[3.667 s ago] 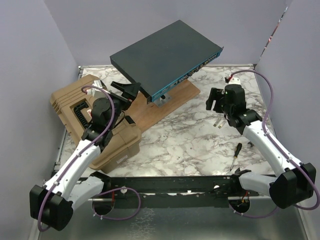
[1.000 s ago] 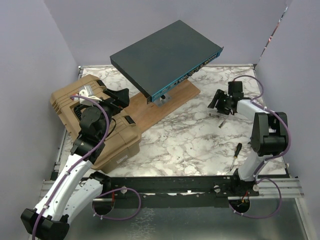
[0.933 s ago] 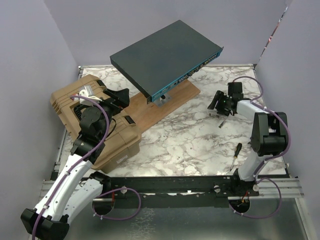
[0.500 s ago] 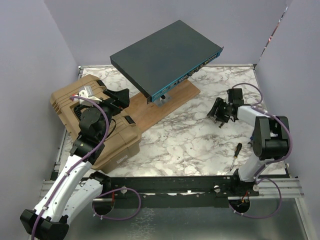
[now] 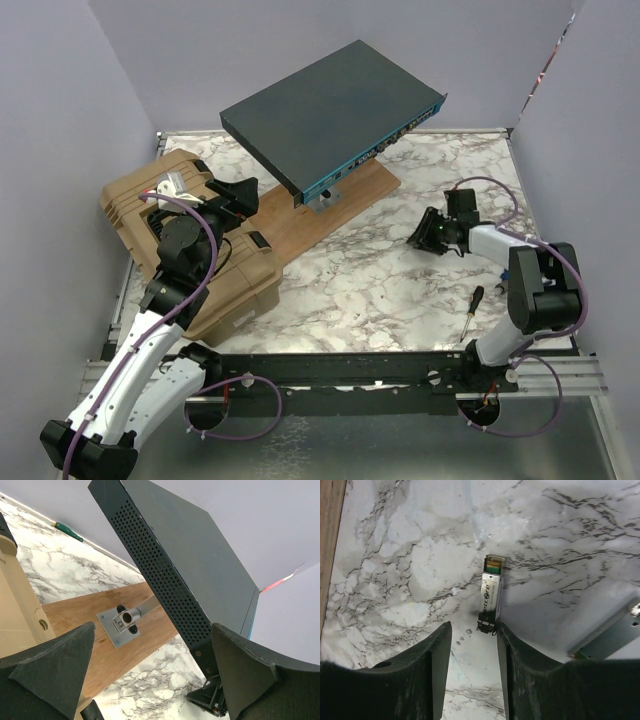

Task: Insert the plug into the switch port
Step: Pick up the plug from the center of the board.

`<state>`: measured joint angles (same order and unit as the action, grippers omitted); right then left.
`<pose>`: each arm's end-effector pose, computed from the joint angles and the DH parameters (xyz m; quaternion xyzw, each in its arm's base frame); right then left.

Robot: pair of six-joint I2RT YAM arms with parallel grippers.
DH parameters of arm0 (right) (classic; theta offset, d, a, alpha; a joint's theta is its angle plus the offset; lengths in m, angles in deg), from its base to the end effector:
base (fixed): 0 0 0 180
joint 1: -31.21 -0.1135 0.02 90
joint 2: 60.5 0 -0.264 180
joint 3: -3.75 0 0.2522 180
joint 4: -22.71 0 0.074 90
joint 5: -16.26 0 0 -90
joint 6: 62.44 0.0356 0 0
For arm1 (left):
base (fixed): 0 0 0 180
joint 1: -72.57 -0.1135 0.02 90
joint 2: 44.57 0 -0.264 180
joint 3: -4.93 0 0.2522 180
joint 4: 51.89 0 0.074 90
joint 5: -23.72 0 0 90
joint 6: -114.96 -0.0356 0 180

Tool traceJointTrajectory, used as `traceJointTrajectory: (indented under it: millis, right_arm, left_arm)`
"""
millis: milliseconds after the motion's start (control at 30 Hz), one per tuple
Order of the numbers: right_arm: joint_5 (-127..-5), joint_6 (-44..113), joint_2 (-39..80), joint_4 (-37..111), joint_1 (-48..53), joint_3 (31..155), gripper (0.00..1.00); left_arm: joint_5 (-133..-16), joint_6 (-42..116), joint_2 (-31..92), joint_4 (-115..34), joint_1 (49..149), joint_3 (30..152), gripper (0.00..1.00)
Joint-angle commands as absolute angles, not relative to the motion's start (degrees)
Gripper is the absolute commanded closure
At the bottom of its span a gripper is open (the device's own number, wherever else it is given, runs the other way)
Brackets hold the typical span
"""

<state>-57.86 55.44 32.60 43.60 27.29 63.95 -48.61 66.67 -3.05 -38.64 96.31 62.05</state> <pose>0.3086 0.0309 0.1528 0.1534 0.9298 0.2106 0.2600 0.1628 -0.0598 0.3607 -0.2163 0.6585 -0.2959 0.6572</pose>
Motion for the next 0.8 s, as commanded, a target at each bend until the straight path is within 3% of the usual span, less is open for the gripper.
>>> traceJointTrajectory:
  millis: [0,267,767]
  right_arm:
    - [-69.5,56.4,31.4,44.7,22.4,63.2,0.55]
    - [-90.0,60.8,30.8,49.1,14.8,63.0,0.59]
    - [-97.0,63.8,33.1,46.3,10.4,61.5,0.61]
  left_arm:
    - [-47.6,66.3,-3.5,-38.5,96.6,61.6,0.01]
    - [-47.6,66.2,-3.6,-38.4,96.6,61.5,0.01]
    - [-47.2,65.5,-3.2,-38.5,96.7,61.7,0.01]
